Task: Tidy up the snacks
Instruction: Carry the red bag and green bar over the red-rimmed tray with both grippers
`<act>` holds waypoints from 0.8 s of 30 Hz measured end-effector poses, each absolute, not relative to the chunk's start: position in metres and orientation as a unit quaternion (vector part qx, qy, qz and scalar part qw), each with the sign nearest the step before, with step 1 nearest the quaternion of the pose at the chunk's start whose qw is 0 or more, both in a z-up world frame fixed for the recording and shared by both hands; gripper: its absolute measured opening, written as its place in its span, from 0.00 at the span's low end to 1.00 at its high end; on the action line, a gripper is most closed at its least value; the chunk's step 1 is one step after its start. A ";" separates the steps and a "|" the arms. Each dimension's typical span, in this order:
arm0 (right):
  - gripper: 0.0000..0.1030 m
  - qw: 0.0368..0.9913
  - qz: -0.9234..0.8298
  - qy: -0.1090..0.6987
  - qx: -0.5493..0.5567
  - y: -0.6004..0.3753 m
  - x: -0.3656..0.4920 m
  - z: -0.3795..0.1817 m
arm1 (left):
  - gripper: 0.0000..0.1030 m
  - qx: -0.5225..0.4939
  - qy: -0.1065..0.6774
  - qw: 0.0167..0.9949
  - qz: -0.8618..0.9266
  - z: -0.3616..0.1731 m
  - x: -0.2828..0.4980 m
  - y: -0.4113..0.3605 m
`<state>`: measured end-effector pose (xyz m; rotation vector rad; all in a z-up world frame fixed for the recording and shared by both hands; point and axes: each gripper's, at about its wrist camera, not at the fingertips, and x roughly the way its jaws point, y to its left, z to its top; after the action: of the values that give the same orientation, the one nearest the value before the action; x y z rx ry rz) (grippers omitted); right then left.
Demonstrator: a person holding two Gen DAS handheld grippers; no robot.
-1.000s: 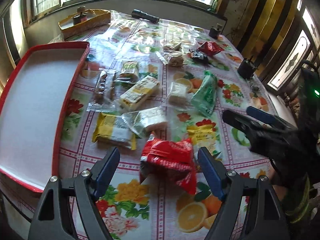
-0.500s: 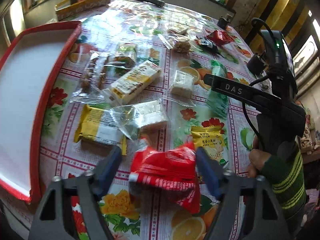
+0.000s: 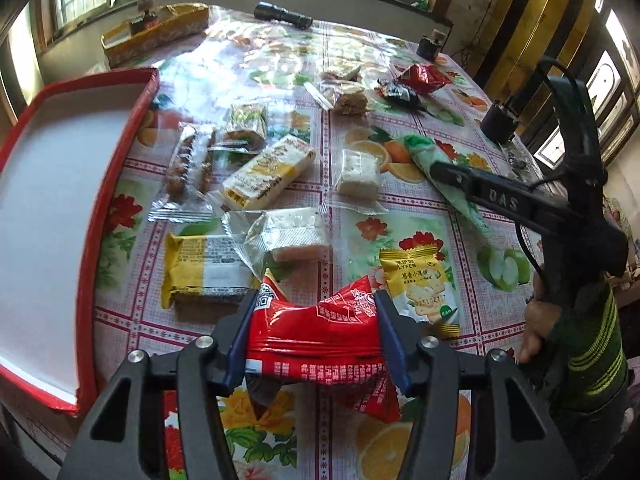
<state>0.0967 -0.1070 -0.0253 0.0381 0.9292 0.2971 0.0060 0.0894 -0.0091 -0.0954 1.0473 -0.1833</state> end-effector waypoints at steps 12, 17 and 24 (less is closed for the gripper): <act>0.30 0.883 0.141 0.447 0.025 -0.108 0.084 -0.023 | 0.54 -0.050 0.476 0.874 -0.086 0.006 -0.007 0.098; 0.55 0.879 0.129 0.459 0.016 -0.097 0.101 -0.030 | 0.54 -0.052 0.477 0.873 -0.088 0.007 -0.007 0.100; 0.34 0.878 0.116 0.464 -0.032 -0.084 0.116 -0.034 | 0.55 -0.054 0.471 0.876 -0.083 0.010 -0.006 0.106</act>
<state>0.1158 -0.0842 -0.0339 -0.0658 0.9673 0.2422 -0.0063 0.1056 0.0098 -0.1133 0.9833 -0.1724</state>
